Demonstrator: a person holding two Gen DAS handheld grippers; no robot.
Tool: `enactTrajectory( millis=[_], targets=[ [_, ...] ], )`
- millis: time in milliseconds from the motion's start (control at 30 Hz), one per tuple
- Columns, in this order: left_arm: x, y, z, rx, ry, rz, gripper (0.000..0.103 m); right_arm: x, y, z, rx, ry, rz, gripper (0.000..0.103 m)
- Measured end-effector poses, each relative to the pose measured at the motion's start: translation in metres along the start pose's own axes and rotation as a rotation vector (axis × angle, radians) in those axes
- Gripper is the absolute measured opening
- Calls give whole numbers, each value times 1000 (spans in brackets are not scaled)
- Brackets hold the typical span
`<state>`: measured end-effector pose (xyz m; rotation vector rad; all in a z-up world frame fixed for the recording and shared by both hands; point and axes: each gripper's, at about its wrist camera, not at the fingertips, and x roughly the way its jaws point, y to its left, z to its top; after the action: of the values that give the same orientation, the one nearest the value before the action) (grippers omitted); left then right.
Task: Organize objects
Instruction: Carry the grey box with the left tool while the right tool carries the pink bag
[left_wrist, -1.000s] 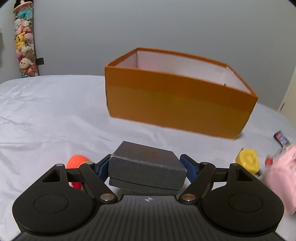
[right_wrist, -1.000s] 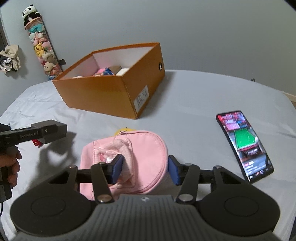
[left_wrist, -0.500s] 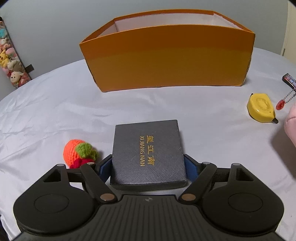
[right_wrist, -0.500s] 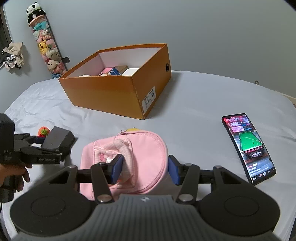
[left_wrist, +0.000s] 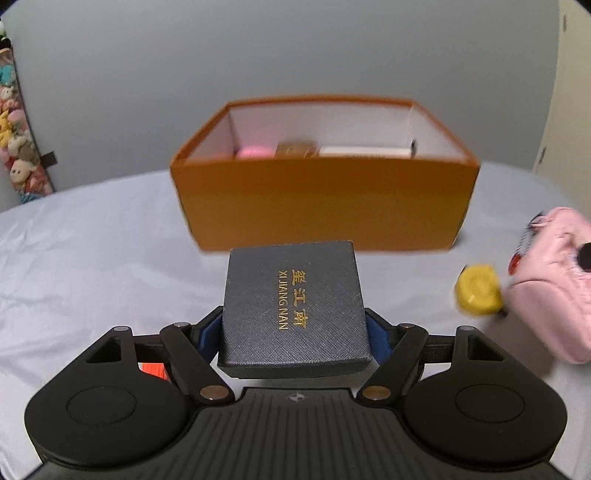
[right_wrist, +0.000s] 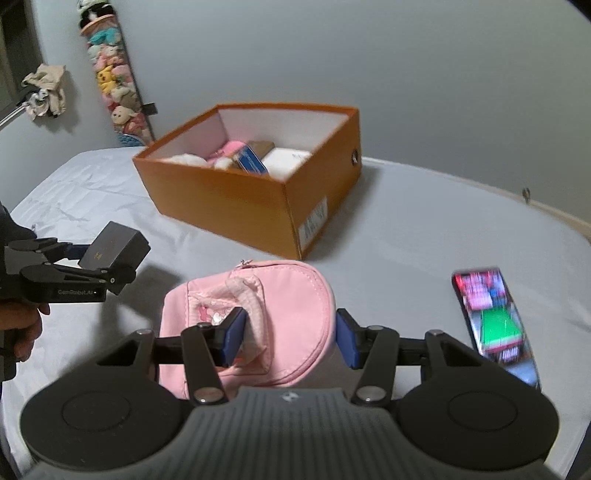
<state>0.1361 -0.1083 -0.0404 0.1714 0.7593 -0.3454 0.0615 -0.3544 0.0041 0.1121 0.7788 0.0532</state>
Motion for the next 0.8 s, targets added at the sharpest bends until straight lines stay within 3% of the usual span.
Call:
enactTrajectory(
  millis=[233,533,800],
  targets=[
    [-8,-3,50,54,-64,-41,87,3,3,58,-137,-14,92,54],
    [9,7,119,67,-98,-90,87,22,11,138,-164,-50,88,54],
    [30,2,146,83,-96,-109,87,67,9,198,-276,-40,111,54]
  ],
)
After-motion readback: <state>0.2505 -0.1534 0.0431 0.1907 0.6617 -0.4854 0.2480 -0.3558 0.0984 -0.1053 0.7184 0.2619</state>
